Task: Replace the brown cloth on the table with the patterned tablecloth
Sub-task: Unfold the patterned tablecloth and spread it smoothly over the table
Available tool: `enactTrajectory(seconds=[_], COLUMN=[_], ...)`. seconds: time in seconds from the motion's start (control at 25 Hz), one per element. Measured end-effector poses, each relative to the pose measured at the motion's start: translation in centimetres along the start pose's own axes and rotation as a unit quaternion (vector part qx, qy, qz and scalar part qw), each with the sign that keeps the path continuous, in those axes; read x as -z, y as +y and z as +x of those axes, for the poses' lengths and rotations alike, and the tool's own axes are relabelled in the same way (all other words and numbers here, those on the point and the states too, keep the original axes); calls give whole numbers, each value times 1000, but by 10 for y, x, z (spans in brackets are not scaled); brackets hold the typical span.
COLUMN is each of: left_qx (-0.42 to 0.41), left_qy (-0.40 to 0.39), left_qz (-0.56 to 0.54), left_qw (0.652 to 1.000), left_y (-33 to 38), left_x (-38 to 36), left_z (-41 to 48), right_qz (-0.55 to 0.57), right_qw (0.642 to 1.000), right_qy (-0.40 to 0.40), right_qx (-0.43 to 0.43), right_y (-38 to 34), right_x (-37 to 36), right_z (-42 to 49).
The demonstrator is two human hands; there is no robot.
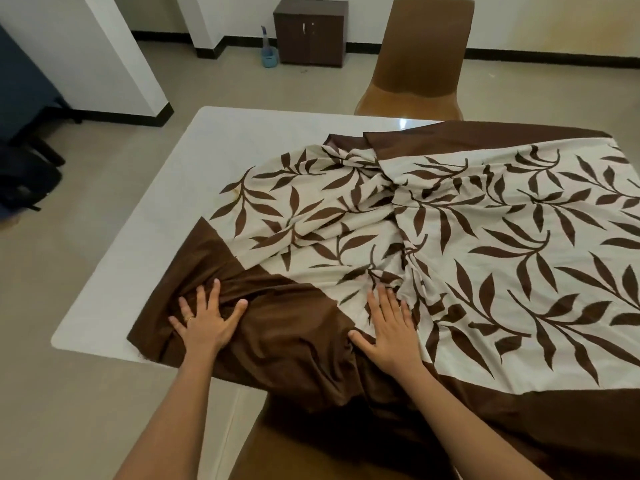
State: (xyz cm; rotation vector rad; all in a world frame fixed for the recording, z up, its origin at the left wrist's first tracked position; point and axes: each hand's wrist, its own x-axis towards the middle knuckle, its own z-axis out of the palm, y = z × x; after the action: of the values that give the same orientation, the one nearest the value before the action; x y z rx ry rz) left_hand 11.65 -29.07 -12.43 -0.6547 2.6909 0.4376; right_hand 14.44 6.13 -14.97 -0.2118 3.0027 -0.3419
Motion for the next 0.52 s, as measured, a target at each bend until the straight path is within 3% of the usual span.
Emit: enactTrajectory(seconds=[0.24,0.44,0.52], left_qx=[77,45,26], left_qy=[-20,2,9], left_qz=[-47,-23,-8], left_qw=[996,999,1000], left_y=[-55,-74,-80], left_x=[40,40,38], left_z=[30,41,42], right_qz=[-7,-33,-34], right_qw=[1000,999,999], right_qy=[-13,-19,14], right_qx=[-2,5,-12], right_y=[12,5,-14], right_x=[4,7,10], right_z=[-2,-2,-2])
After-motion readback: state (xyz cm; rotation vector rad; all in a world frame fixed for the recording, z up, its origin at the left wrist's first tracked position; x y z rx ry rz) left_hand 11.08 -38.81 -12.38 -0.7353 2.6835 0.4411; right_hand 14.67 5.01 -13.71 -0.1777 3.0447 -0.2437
